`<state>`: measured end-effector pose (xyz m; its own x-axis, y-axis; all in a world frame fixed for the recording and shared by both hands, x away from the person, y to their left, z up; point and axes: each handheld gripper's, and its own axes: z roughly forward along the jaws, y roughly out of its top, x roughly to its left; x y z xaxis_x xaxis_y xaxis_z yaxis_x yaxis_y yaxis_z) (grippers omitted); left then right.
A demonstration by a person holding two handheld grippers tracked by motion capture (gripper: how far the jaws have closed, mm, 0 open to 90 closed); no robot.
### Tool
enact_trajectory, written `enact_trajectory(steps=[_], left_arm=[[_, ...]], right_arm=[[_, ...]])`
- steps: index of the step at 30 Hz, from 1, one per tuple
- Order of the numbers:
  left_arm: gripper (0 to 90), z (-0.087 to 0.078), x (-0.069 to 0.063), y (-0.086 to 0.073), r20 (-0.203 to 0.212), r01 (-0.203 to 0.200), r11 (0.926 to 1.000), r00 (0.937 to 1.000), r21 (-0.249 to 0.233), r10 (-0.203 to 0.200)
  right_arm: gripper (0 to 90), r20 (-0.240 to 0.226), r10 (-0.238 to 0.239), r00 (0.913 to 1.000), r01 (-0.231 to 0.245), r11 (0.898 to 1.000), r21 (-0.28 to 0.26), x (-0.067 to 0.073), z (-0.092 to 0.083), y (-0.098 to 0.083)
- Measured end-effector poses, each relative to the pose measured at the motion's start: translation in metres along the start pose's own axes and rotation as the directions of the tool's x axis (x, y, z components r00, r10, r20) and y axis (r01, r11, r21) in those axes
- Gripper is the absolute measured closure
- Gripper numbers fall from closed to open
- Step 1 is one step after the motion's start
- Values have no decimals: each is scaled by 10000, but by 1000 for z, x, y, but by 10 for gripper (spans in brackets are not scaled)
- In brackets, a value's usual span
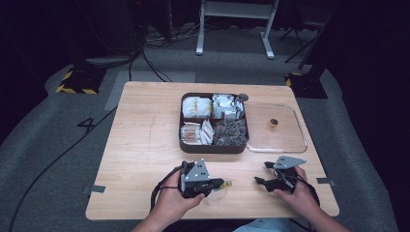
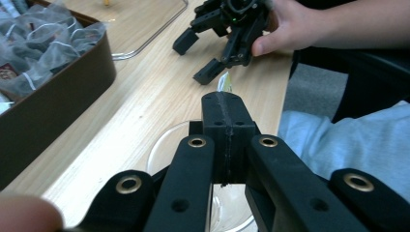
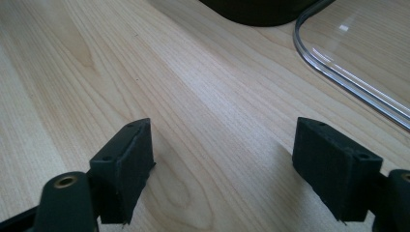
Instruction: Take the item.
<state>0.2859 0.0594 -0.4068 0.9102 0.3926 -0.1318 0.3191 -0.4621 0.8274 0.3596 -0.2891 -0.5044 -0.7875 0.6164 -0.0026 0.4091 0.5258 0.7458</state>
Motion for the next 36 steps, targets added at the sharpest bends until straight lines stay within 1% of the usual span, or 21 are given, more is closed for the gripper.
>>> enact_trajectory(steps=[1, 3, 5, 6, 8, 11, 15, 18, 20, 22, 24, 25, 27, 28, 29, 31, 36], left_arm=[[886, 0, 0, 0, 118, 46, 10000, 9999, 5, -46], [766, -1, 1, 0, 214, 106, 9999, 9997, -101, -104], [688, -2, 2, 0, 346, 149, 9995, 9993, -265, -140], [653, -2, 2, 0, 317, 147, 9993, 9994, -348, -136], [619, -2, 3, -1, 293, 152, 9995, 9995, -289, -144], [572, 0, 3, -1, 83, 124, 9996, 9999, -250, -122], [481, 0, 4, 1, -180, -45, 9997, 9998, -227, 41], [473, -2, 2, 4, -325, -120, 9997, 9994, -231, 113], [451, -3, 1, 6, -459, -234, 9995, 9987, -226, 223], [419, -4, 2, 7, -651, -256, 9994, 9976, -213, 241], [384, -6, 4, 8, -1015, -261, 9994, 9946, -224, 237], [368, -7, 5, 8, -1237, -238, 9995, 9921, -204, 211], [336, -11, 8, 7, -1719, -195, 9997, 9850, -123, 171], [334, -12, 10, 7, -1919, -159, 9999, 9813, -56, 145], [333, -14, 11, 6, -2030, -135, 9999, 9791, -47, 123], [328, -19, 14, 5, -2110, 22, 9999, 9775, -146, -52], [314, -29, 23, -1, -2400, 235, 9996, 9704, -172, -269]], right_arm=[[225, -2, -4, 10000, 4, 10000, -2, 0, 0, 0], [224, -5, -7, 10000, 7, 10000, 1, 0, 0, 0], [224, -11, -8, 10000, 8, 10000, 3, 0, 0, 0], [224, -14, -10, 10000, 10, 10000, 2, 0, 0, 0], [224, -22, -3, 10000, 3, 10000, 5, 0, 0, 0], [224, -26, -8, 10000, 8, 10000, 5, 0, 0, 0], [224, -28, -10, 10000, 10, 10000, 5, 0, 0, 0], [224, -31, -7, 10000, 7, 10000, 6, 0, 0, 0], [224, -31, -8, 10000, 8, 10000, 9, 0, 0, 0], [223, -30, -6, 10000, 6, 10000, 8, 0, 0, 0], [224, -32, -8, 10000, 8, 10000, 9, 0, 0, 0], [224, -30, -9, 10000, 9, 10000, 6, 0, 0, 0], [224, -30, -6, 10000, 6, 10000, 4, 1, 0, 0], [224, -31, -7, 10000, 7, 10000, 6, 1, 0, 0], [224, -32, -7, 10000, 7, 10000, 6, 1, 0, 0], [224, -32, -7, 10000, 7, 10000, 8, 0, 0, 0], [224, -32, -5, 10000, 5, 10000, 9, 0, 0, 0]])
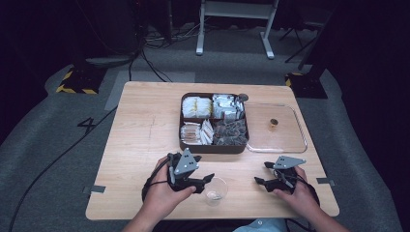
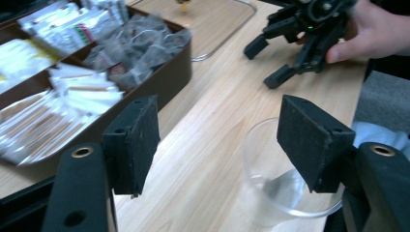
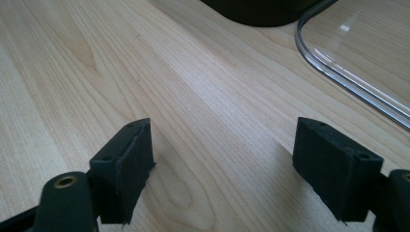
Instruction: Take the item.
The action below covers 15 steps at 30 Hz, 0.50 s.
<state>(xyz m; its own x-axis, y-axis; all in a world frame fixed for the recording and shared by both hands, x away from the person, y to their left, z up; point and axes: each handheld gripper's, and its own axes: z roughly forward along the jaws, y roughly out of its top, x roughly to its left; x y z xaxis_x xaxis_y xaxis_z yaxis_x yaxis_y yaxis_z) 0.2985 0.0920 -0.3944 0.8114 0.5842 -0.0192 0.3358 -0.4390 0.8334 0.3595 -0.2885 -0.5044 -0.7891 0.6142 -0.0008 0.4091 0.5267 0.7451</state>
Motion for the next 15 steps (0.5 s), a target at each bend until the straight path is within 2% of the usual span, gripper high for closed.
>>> enact_trajectory(steps=[3, 9, 12, 15], left_arm=[[307, -6, 9, -6, -243, 15, 10000, 9997, -54, -16], [297, -22, 27, -25, -838, 327, 9994, 9960, 114, -317], [291, -27, 35, -34, -1029, 463, 9985, 9938, 285, -431], [284, -31, 43, -43, -1226, 452, 9975, 9917, 548, -382]], right_arm=[[223, -3, 0, 10000, 0, 10000, 2, 0, 0, 0], [215, -32, -42, 10000, 42, 10000, 14, 0, 1, 1], [213, -50, -59, 10000, 59, 10000, 25, 0, 1, 1], [213, -47, -58, 10000, 58, 10000, 23, 0, 1, 1]])
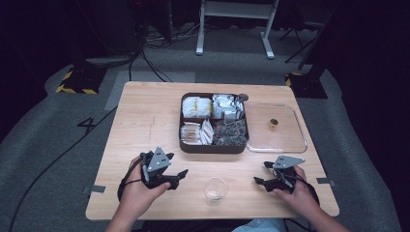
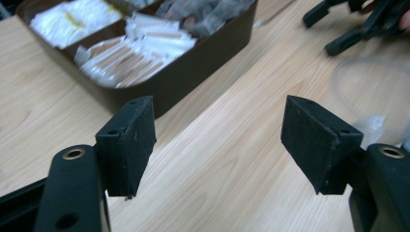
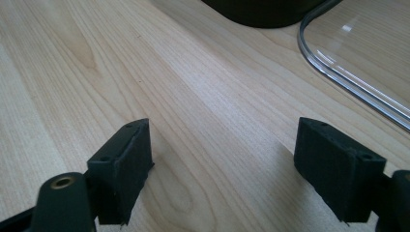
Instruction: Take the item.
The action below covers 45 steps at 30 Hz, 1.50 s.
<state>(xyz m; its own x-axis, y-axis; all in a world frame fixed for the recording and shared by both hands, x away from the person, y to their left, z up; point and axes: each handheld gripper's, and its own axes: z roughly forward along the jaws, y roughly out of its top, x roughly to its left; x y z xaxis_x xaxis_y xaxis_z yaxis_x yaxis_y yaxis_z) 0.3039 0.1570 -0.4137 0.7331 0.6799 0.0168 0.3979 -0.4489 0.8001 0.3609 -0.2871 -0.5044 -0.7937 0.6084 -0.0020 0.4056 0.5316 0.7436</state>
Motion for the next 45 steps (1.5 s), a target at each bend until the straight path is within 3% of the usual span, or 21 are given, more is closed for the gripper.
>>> enact_trajectory(steps=[11, 18, 23, 34, 40, 45], left_arm=[[285, -1, 28, -33, -514, 665, 9965, 9966, 509, -639], [286, 3, 45, -52, -957, 1066, 9875, 9908, 1163, -957], [285, 7, 48, -62, -885, 1342, 9802, 9886, 1458, -1222], [260, 14, 54, -77, -1043, 1408, 9692, 9871, 2021, -1216], [241, 20, 55, -85, -1235, 1549, 9519, 9843, 2643, -1258], [182, 24, 58, -87, -1331, 1702, 9567, 9809, 2360, -1417]], right_arm=[[213, 4, 3, 10000, -3, 10000, -8, 0, 0, 0], [213, 9, 10, 10000, -10, 10000, 0, 1, -1, -1], [213, 18, -30, 10000, 30, 10000, -11, 1, -1, -1], [213, -5, -25, 10000, 25, 10000, -9, 1, -1, -1], [213, -6, -29, 10000, 29, 10000, -11, 1, -1, -1], [213, -4, -37, 10000, 37, 10000, -15, 1, -1, -1]])
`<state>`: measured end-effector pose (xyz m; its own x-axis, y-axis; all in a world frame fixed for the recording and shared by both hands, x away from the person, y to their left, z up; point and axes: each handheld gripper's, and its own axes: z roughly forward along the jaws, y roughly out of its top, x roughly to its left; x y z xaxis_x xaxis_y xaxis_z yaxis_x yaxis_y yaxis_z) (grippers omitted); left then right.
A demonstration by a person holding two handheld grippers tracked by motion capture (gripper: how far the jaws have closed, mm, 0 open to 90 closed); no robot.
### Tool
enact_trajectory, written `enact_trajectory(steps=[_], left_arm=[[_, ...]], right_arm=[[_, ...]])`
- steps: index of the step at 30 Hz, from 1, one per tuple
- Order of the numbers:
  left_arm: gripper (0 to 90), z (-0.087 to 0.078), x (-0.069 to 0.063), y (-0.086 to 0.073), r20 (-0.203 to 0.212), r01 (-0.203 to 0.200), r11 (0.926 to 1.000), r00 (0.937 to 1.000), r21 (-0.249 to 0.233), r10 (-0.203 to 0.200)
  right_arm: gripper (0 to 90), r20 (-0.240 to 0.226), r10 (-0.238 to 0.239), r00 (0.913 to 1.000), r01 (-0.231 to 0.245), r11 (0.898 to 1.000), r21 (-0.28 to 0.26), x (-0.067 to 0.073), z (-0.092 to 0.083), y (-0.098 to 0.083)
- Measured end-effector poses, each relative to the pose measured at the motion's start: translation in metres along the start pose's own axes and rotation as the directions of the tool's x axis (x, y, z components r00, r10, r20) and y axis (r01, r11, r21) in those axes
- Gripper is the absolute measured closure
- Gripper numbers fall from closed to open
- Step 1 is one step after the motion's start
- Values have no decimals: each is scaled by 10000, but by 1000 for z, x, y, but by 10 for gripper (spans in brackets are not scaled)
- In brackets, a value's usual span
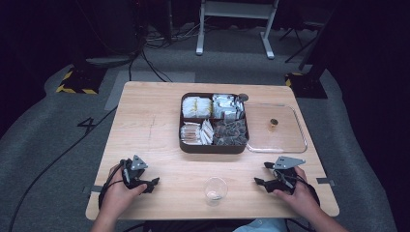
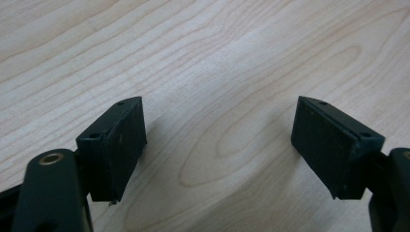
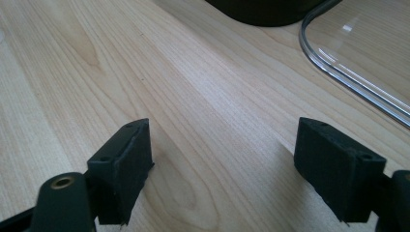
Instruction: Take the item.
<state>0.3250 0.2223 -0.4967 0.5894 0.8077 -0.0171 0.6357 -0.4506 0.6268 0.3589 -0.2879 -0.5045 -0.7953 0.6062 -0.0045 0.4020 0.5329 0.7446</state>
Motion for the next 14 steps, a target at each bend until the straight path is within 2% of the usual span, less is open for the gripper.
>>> enact_trajectory(steps=[4, 14], left_arm=[[99, 7, 3, -4, 50, -96, 9976, 9999, -687, 99], [77, 7, 3, -4, -18, -37, 9978, 10000, -665, 36]], right_arm=[[213, 1, 8, 10000, -8, 10000, 5, 0, 0, 0], [213, -2, 2, 10000, -2, 10000, 2, 0, 0, 0]])
